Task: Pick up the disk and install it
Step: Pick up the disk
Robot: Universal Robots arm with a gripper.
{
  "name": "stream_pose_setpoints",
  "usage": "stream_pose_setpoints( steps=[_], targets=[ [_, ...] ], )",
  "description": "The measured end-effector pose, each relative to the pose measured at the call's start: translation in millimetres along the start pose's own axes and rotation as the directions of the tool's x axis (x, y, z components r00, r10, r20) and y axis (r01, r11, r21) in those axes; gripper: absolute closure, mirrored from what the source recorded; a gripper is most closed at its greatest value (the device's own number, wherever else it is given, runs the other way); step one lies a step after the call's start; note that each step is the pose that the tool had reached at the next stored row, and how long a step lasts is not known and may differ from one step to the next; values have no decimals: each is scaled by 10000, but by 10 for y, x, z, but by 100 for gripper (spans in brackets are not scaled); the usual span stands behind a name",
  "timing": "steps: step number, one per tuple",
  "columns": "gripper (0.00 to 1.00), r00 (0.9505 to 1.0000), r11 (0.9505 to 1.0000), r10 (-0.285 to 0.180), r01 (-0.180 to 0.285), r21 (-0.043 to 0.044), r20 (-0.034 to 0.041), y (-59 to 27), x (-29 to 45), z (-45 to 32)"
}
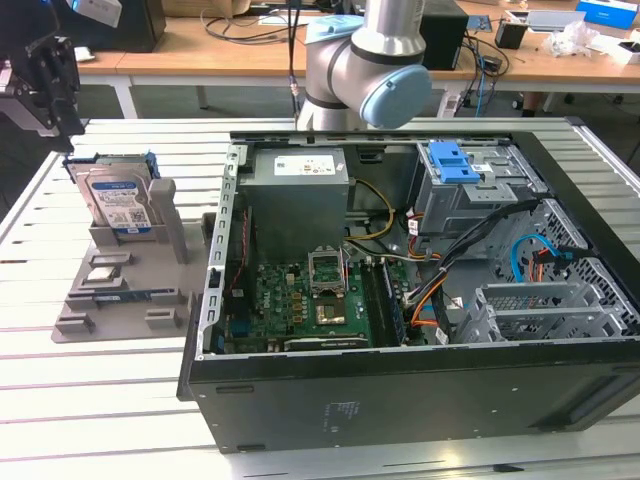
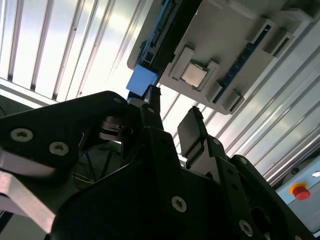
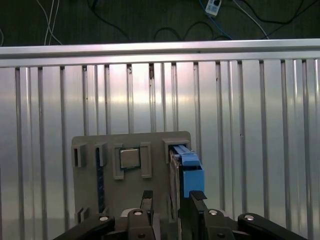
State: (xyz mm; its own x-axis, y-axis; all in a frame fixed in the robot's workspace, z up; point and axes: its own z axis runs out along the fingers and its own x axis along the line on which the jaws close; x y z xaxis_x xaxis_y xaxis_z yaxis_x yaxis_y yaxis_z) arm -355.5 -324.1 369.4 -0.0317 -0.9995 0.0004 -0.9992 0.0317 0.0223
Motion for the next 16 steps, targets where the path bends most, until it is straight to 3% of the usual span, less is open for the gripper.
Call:
stream_pose_setpoints(
  steps=[16],
  targets=[
    [58,10000,10000,-1,1,0,0,4,-156,38]
  ],
)
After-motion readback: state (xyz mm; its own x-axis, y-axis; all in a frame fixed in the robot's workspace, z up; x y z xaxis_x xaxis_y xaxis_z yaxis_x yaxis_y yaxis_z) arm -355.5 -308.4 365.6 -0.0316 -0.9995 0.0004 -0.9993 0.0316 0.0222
